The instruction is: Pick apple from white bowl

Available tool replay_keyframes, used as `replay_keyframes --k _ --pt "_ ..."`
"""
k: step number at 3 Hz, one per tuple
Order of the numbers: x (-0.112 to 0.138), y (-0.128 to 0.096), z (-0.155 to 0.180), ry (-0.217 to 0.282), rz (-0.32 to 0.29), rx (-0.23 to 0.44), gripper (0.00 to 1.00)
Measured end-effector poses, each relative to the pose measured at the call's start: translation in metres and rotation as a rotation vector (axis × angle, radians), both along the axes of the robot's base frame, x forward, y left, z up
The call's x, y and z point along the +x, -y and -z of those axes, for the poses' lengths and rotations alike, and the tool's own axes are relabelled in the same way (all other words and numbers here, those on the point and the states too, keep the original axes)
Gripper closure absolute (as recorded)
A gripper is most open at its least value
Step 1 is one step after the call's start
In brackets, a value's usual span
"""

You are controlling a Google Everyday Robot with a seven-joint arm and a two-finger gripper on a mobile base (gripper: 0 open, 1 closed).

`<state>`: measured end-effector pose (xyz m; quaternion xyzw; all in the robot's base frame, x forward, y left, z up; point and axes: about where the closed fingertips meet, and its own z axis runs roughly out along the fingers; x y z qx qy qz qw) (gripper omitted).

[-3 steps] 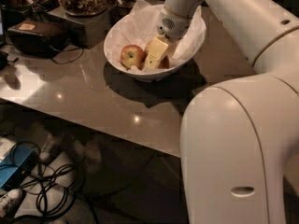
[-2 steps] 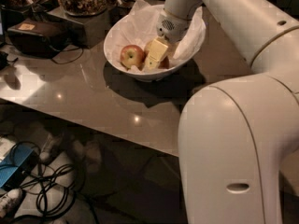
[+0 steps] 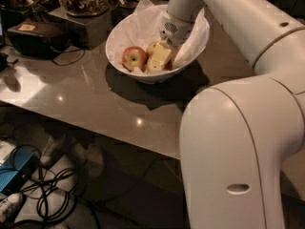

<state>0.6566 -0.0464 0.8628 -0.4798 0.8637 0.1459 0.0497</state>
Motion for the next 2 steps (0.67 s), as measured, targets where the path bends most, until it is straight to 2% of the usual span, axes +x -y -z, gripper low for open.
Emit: replay_keyframes --k 2 --pt "0.0000 0.0000 0.0000 0.000 0.000 0.000 0.91"
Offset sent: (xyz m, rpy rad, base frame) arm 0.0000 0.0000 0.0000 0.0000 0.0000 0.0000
